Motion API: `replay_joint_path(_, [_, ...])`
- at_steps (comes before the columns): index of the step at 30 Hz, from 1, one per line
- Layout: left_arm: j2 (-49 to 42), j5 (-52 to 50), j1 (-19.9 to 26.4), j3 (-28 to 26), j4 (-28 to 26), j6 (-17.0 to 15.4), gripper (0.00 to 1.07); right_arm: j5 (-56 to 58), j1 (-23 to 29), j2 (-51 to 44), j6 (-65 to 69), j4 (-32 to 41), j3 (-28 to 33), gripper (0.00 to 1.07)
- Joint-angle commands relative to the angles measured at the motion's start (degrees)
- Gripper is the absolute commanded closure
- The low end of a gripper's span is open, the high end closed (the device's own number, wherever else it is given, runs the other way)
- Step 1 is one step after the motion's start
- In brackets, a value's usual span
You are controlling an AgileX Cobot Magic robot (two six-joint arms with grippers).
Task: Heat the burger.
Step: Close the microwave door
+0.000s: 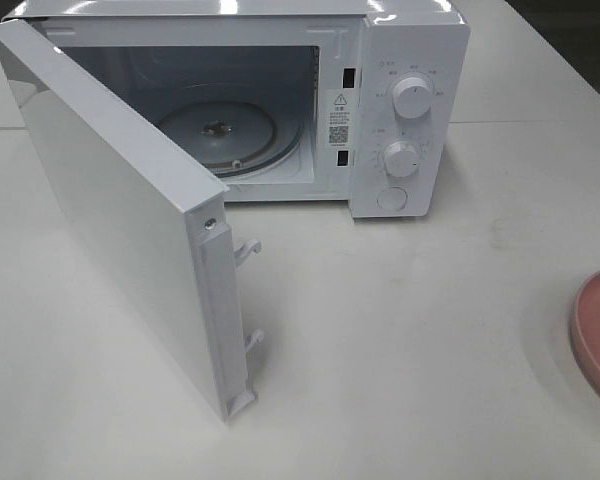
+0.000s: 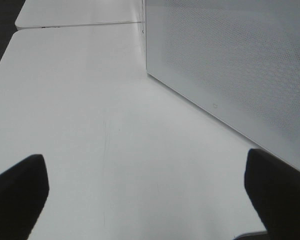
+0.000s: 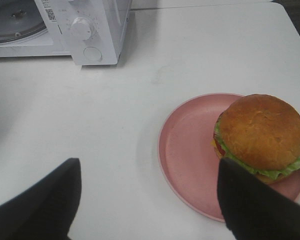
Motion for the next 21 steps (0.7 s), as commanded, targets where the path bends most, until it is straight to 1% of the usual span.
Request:
replay_joint_path(1, [-1.26, -0.52, 0.17, 0.11, -0.23, -0.23, 0.07, -0.52, -0.29, -1.49, -0.69, 0.11, 0.06, 0.35])
replay_joint_path(7, [-1.2, -0.63, 0.17, 0.0, -0.46, -0.11, 0.07, -0.52, -0.29, -1.49, -0.69, 0.11, 0.06, 0.35])
replay_joint_path(10, [0.17, -2.06, 0.17, -1.15, -0.23, 0.23, 0.07, -0.52, -0.29, -1.49, -0.69, 0.11, 0.06, 0.35])
replay_joint_path(12, [2.69, -5.9, 0.17, -1.78, -0.06, 0.17, 0.08, -0.52, -0.29, -1.49, -0.69, 0.11, 0.06, 0.35])
replay_joint_path(13, [2.69, -5.9, 0.17, -1.78, -0.06, 0.17, 0.08, -0.52, -0.29, -1.49, -0.69, 0.11, 0.06, 0.35])
replay_joint_path(14, [4.7, -9.05, 0.17, -1.78, 0.23, 0.17, 0.11, -0.52, -0.29, -1.49, -0.69, 0.11, 0.06, 0.35])
replay_joint_path(15, [7.33, -12.09, 0.17, -1.78, 0.8, 0.17, 0.17, -0.52, -0.29, -1.49, -0.69, 0.11, 0.06, 0.35])
replay_joint_path(16, [7.33, -12.09, 0.17, -1.78, 0.8, 0.17, 0.17, -0.52, -0.29, -1.49, -0.69, 0.11, 0.06, 0.35])
replay_joint_path(17, [8.71, -13.75, 0.17, -1.78, 0.92, 0.17, 0.22, -0.52, -0.29, -1.49, -0.69, 0.11, 0.06, 0.35])
replay_joint_path(18, [8.71, -13.75, 0.17, -1.78, 0.92, 0.17, 0.22, -0.52, -0.29, -1.49, -0.69, 0.11, 0.06, 0.35])
replay_joint_path(20, [13.75, -18.79, 0.17, -1.78, 0.97, 0.17, 0.49, -0.52, -0.29, -1.49, -0.69, 0.11, 0.06, 0.35])
replay_joint_path(21, [13.75, -18.79, 0.17, -1.78, 0.97, 0.17, 0.49, -0.52, -0.29, -1.49, -0.69, 0.11, 0.06, 0.35])
